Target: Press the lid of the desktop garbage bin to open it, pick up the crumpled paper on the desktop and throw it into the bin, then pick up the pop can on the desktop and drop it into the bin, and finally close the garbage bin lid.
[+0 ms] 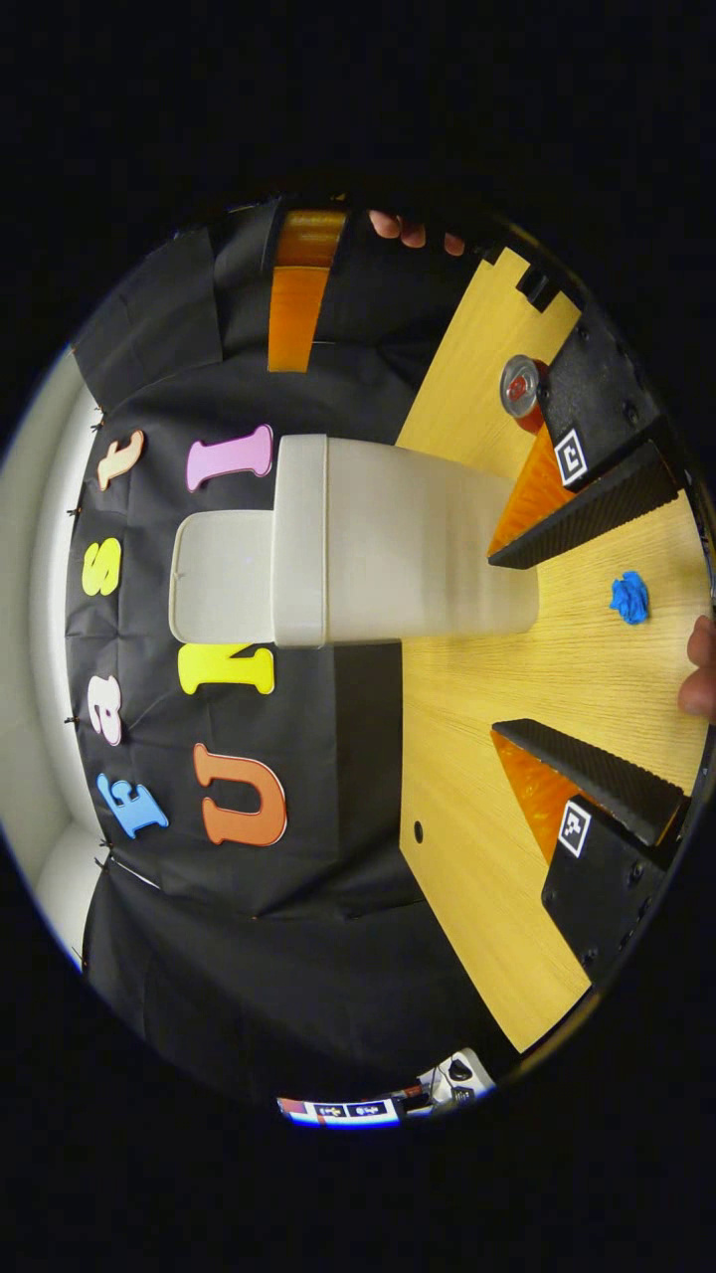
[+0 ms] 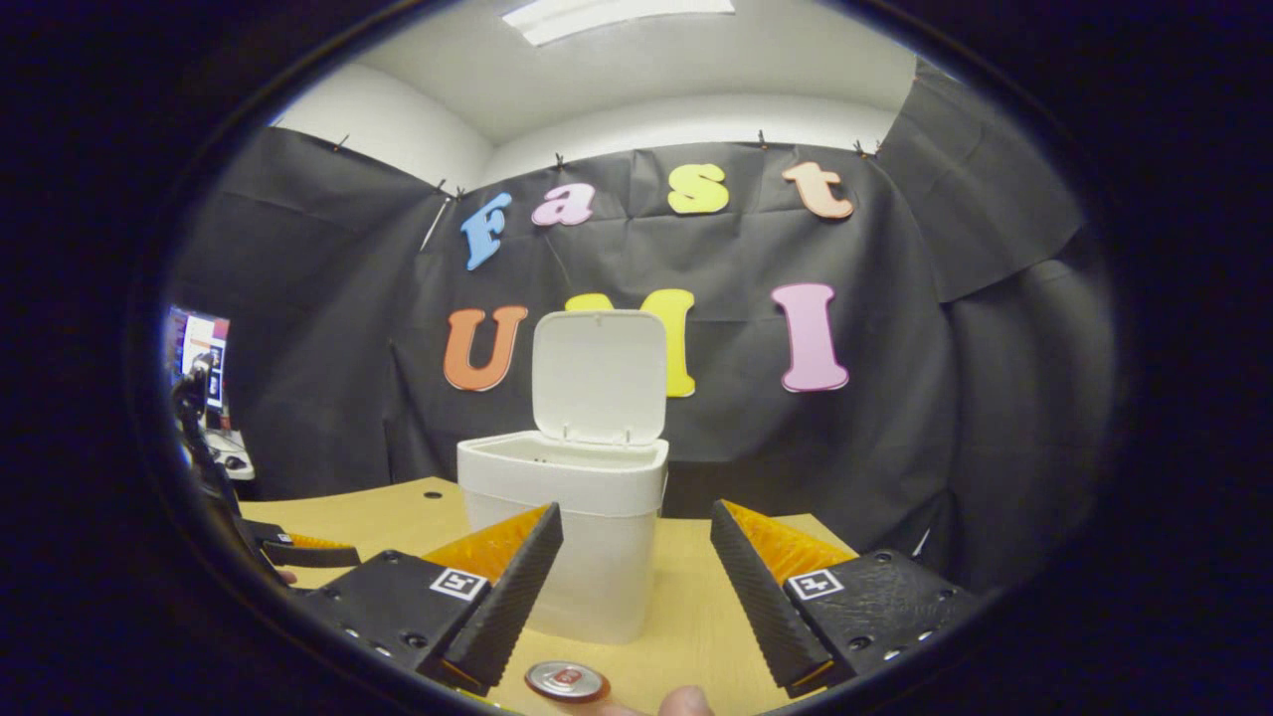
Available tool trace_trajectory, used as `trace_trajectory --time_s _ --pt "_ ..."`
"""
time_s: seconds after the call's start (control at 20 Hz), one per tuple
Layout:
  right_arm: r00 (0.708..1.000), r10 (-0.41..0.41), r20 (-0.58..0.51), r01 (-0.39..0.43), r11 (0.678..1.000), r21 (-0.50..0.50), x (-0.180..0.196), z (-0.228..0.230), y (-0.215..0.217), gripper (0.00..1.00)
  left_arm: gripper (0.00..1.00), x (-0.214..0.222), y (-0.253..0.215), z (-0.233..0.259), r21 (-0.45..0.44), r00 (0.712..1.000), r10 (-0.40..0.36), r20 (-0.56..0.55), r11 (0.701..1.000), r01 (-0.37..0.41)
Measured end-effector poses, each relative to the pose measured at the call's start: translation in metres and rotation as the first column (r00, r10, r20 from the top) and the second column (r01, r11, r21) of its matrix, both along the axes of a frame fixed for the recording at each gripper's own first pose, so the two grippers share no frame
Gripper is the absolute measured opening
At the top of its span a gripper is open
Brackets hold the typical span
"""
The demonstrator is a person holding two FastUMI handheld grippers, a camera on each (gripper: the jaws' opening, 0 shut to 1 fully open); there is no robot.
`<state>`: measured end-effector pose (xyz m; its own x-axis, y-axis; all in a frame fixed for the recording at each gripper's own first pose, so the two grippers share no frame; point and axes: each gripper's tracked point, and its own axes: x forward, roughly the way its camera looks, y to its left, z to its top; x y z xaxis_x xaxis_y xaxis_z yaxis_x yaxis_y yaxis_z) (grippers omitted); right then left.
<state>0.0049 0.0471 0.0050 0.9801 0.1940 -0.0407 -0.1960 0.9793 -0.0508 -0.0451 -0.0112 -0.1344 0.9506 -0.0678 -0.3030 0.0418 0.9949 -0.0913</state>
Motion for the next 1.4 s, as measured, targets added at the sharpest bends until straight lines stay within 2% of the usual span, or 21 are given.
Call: trace_trajectory --time_s 0.2,0.4,0.55,0.75,1.0,1.15,1.3,1.4 --pt "1.000 -0.025 -0.005 0.024 1.000 -0.013 -0.017 -0.021 -0.011 0.95 0.99 -0.015 -0.012 -0.037 -0.006 0.995 -0.026 -0.091 1.000 0.026" --pt "0.999 -0.039 -0.021 0.038 0.999 -0.009 -0.024 -0.036 -0.023 0.95 0.99 -0.027 -0.014 -0.068 0.009 0.985 -0.020 -0.174 1.000 0.022" --pt "0.998 -0.050 -0.047 0.050 0.999 -0.002 -0.026 -0.049 -0.030 0.98 0.99 -0.033 -0.024 -0.077 -0.005 0.980 -0.031 -0.199 1.000 0.031" --pt "0.995 -0.072 -0.074 0.073 0.997 0.016 -0.034 -0.066 -0.039 0.95 0.99 -0.035 -0.023 -0.093 0.022 0.976 -0.026 -0.218 0.999 0.032" --pt "0.989 -0.060 -0.131 0.066 0.997 0.039 -0.037 -0.091 -0.042 0.98 0.99 -0.039 -0.031 -0.110 0.020 0.962 -0.026 -0.271 0.999 0.032" --pt "0.986 -0.063 -0.157 0.072 0.996 0.049 -0.040 -0.104 -0.047 0.95 0.92 -0.040 -0.035 -0.115 0.019 0.961 -0.021 -0.276 0.999 0.028" --pt "0.984 -0.065 -0.167 0.074 0.996 0.049 -0.045 -0.112 -0.050 0.96 0.82 -0.036 -0.035 -0.119 0.072 0.967 -0.013 -0.255 0.997 0.032" --pt "0.983 -0.072 -0.167 0.080 0.996 0.042 -0.048 -0.117 -0.054 0.95 0.80 -0.036 -0.037 -0.119 0.095 0.972 -0.012 -0.233 0.995 0.035"
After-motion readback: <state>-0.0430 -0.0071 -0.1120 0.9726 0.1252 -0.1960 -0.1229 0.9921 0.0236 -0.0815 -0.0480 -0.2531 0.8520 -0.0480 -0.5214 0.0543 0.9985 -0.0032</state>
